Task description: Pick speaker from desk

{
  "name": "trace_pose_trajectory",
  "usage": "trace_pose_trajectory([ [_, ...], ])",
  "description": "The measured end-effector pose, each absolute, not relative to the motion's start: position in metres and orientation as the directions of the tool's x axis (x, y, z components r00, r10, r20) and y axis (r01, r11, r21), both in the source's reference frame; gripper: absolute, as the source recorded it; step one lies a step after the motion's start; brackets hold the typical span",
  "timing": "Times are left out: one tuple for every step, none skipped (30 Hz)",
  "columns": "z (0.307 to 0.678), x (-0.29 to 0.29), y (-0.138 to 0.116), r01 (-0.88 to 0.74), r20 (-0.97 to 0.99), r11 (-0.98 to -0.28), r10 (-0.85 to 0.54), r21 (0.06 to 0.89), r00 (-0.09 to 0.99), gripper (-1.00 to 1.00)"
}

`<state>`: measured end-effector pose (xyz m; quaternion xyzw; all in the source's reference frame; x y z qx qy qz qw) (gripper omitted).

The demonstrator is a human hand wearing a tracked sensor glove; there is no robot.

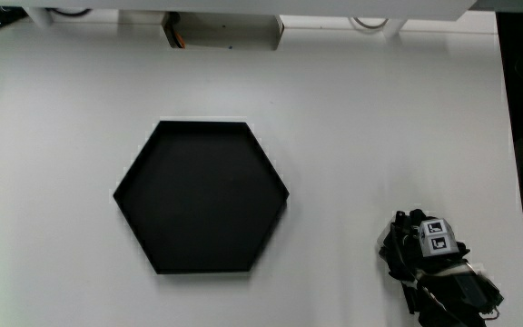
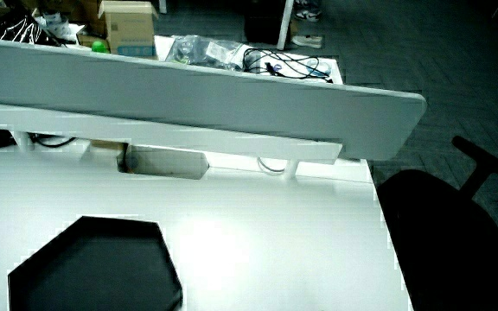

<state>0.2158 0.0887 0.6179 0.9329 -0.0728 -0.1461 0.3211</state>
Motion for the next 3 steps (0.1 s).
trace_pose_trajectory([
  [0.613,0.208,0.086,-0.059,-0.222,-0.795,-0.238,0.604,0.946,1.0],
  [0.608,0.2,0.082,-0.075,-0.218,-0.806,-0.247,0.588,0.944,1.0],
  [0.611,0.194,0.08,-0.086,-0.207,-0.797,-0.258,0.598,0.944,1.0],
])
